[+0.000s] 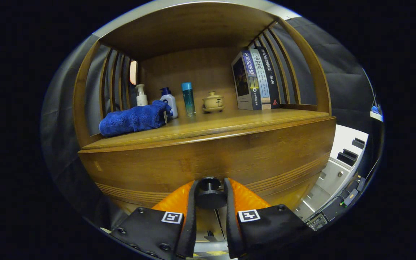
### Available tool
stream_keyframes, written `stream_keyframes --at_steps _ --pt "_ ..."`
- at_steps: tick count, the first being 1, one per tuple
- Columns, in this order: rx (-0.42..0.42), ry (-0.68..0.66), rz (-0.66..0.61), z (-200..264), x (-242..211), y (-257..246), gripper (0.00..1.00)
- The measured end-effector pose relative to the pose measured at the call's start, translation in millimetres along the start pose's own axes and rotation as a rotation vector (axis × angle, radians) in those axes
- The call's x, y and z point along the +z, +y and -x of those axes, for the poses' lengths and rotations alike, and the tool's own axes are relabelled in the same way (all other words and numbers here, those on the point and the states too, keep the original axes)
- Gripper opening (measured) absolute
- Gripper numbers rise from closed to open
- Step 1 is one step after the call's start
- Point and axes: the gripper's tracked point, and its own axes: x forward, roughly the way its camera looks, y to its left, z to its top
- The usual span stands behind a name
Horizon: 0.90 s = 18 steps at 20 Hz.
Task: Pull open the drawer, take out the items inside it, and place them on the countertop above the cabinet.
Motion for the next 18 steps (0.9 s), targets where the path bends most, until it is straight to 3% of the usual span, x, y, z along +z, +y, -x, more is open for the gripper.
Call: stream_keyframes --at_steps 18 --pt "-0.001 -0.017 0.036 59.6 -13.2 -4.7 0.43"
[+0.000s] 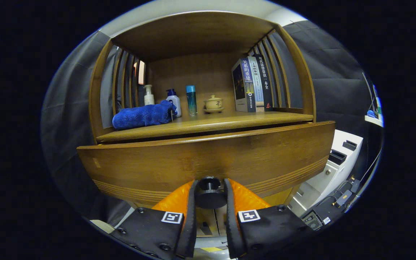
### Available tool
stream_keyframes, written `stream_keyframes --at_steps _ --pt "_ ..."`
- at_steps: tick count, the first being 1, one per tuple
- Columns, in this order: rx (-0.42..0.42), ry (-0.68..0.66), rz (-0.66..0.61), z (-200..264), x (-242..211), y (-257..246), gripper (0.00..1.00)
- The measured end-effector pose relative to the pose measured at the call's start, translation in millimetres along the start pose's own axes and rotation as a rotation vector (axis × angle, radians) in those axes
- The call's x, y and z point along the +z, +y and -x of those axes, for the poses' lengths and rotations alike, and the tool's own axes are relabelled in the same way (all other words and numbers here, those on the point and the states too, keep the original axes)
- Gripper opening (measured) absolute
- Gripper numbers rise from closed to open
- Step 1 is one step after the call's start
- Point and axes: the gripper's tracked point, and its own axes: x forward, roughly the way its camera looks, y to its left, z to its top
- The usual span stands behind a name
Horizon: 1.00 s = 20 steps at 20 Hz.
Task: Pull open the drawer, take out the items inside it, and place them on the countertop above the cabinet.
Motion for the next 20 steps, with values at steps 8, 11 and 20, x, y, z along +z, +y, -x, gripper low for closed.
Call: stream_keyframes --at_steps 8,11,20 --pt "-0.008 0.009 0.007 26.2 -7.1 -0.9 0.42" --pt "-0.017 0.004 0.002 39.4 -11.7 -1.2 0.43" --pt "-0.035 0.009 -0.010 68.9 -19.4 -0.6 0.42"
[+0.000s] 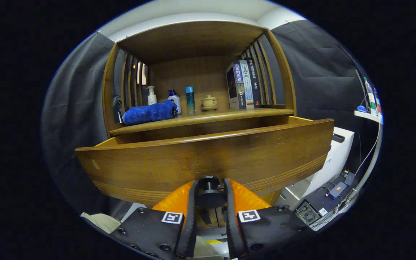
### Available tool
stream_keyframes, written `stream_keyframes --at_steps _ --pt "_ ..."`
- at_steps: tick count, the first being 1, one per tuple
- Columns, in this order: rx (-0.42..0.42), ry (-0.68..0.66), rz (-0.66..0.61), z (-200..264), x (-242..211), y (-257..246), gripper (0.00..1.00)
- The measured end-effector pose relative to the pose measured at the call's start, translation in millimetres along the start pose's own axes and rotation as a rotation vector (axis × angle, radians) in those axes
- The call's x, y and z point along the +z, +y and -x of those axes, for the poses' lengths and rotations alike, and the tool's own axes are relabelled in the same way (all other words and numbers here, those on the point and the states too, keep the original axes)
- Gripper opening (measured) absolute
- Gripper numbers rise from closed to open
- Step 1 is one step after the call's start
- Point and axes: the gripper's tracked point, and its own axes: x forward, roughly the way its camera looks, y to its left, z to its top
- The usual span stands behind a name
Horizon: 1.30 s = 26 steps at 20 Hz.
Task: Pull open the drawer, take out the items inside it, and place them on the countertop above the cabinet.
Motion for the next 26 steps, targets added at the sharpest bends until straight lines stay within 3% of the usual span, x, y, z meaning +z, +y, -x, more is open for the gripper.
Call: stream_keyframes --at_steps 26 --pt "-0.006 0.022 0.088 44.3 -19.5 -2.9 0.43"
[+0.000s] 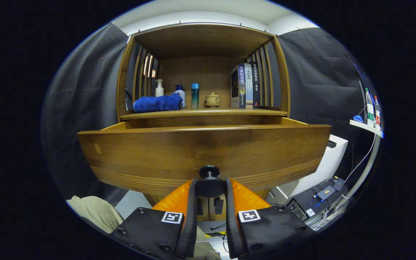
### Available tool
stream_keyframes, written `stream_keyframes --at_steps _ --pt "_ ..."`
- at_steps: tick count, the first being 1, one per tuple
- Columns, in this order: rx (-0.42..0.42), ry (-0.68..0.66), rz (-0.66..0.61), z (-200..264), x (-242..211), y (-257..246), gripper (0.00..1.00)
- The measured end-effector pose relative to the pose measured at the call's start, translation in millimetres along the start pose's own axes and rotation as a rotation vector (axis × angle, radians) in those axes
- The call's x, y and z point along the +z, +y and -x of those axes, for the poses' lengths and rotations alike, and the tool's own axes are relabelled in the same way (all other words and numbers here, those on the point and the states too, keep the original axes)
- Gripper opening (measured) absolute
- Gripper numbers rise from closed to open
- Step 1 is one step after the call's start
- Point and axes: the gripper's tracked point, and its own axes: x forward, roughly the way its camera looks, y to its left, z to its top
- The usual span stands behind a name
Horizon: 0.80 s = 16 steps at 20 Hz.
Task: Pull open the drawer, take out the items inside it, and place them on the countertop above the cabinet.
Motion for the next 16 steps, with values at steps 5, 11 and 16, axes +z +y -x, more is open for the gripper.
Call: stream_keyframes --at_steps 5,11,16 --pt "-0.024 0.062 -0.073 -0.7 2.1 -2.0 0.46" --pt "-0.031 0.167 -0.201 8.4 21.6 -3.7 0.54" --pt "-0.037 0.163 -0.142 13.8 55.5 -8.5 0.69"
